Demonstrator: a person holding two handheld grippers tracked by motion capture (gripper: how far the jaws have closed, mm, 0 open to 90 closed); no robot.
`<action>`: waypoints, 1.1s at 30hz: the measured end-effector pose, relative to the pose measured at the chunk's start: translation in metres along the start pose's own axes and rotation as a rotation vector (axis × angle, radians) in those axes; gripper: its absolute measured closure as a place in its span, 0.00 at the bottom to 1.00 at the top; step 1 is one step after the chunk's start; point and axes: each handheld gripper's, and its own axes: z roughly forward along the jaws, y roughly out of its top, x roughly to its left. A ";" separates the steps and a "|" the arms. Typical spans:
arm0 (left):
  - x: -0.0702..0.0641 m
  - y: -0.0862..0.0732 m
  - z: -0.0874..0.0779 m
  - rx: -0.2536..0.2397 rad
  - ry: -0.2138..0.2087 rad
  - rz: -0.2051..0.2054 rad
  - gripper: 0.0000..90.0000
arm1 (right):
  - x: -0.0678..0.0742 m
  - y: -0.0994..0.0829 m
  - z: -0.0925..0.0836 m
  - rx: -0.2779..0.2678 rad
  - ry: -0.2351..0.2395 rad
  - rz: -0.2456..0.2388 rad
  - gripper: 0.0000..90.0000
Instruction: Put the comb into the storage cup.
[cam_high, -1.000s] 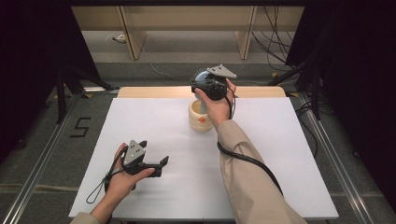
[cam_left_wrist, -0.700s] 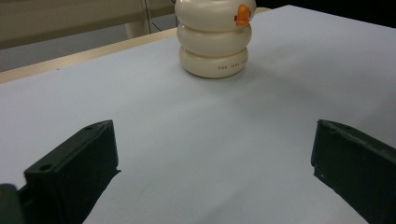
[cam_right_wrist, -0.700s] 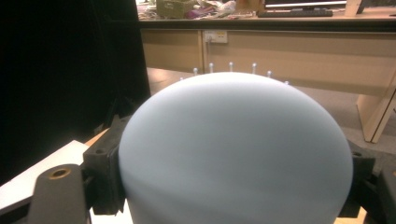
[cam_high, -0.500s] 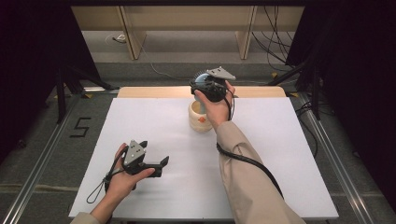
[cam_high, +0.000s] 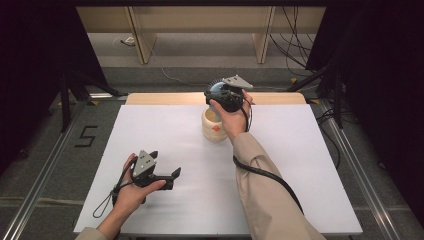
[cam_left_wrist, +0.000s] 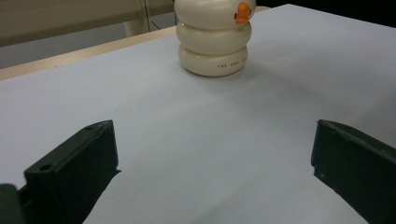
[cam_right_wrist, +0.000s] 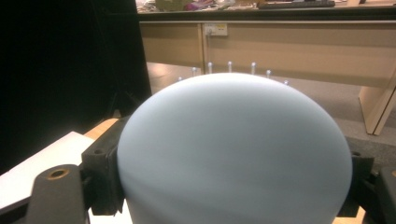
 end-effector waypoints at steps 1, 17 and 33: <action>0.000 0.000 0.000 0.000 0.000 0.000 0.00 | 0.000 0.000 0.000 0.000 0.000 0.001 0.23; 0.000 0.000 0.000 0.001 0.002 0.000 0.00 | -0.002 -0.008 -0.021 -0.011 0.028 -0.005 0.23; -0.001 0.000 0.000 -0.001 0.006 0.004 0.00 | 0.001 -0.014 -0.038 -0.018 0.037 -0.023 0.23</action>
